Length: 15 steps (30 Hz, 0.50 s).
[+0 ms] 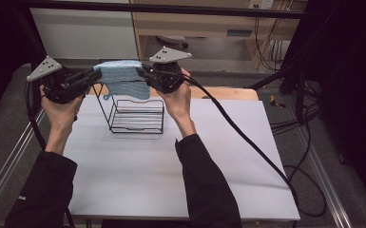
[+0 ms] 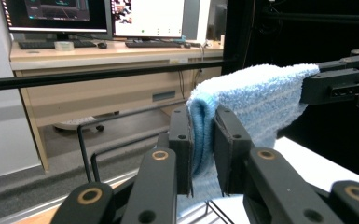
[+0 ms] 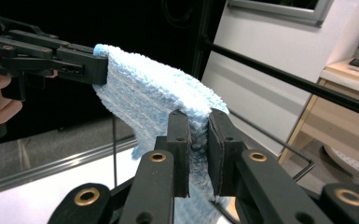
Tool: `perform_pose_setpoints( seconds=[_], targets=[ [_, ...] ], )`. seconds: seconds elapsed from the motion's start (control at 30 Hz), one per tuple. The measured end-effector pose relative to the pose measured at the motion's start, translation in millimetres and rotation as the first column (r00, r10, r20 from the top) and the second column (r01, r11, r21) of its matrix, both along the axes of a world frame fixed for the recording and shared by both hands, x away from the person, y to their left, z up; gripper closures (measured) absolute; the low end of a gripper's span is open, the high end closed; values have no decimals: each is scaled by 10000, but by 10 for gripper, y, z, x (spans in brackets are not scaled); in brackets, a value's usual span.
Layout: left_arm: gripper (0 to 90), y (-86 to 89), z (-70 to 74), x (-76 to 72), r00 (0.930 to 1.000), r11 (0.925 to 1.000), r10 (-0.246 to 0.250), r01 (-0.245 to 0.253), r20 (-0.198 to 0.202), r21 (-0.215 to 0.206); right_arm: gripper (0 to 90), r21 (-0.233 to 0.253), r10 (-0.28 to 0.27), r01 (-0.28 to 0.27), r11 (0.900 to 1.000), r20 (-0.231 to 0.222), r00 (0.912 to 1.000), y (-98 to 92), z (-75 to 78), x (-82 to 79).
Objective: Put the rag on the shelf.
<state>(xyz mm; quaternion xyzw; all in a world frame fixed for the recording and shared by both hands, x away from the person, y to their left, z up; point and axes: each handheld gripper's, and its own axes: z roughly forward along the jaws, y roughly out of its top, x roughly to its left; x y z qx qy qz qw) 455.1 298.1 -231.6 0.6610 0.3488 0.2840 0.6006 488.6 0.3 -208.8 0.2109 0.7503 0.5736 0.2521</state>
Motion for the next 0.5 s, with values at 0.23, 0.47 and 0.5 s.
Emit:
perform_pose_setpoints(
  seconds=[0.23,0.47,0.5],
  targets=[
    [774,5,-87,-107,9997,9998,-39,44,-247,187,807,-281,317,-329,9991,-424,9986,-16,-60,-86],
    [755,7,-116,-165,9981,9992,4,21,-613,397,807,-356,441,-463,9983,-616,9971,-16,-144,-119],
    [747,11,-100,-175,9977,9991,25,4,-684,422,808,-342,464,-485,9982,-620,9970,-19,-149,-118]
  ],
)
